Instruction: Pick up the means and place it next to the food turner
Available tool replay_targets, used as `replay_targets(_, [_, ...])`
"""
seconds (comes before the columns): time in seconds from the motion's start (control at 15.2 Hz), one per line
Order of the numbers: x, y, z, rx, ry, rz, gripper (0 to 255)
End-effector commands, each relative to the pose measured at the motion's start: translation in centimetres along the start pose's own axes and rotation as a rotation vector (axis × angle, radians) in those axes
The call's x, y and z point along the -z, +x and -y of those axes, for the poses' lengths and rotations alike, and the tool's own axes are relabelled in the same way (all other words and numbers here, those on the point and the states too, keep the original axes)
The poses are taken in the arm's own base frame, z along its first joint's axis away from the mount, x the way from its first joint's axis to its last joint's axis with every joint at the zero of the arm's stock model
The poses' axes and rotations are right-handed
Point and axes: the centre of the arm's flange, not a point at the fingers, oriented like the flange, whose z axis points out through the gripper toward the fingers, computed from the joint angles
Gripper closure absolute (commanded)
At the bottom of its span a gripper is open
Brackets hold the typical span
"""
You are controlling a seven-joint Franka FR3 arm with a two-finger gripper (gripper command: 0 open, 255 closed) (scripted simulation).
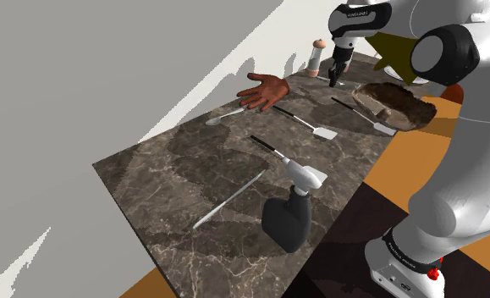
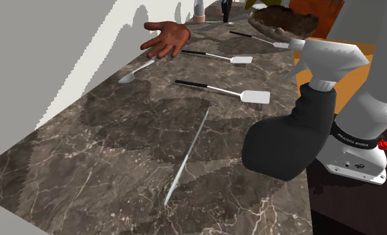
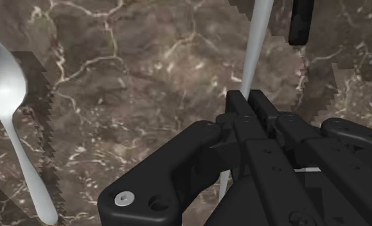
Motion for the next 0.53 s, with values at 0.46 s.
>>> replay_targets(0.46, [-2.9, 0.1, 0.1, -0.001, 0.001, 0.003, 255])
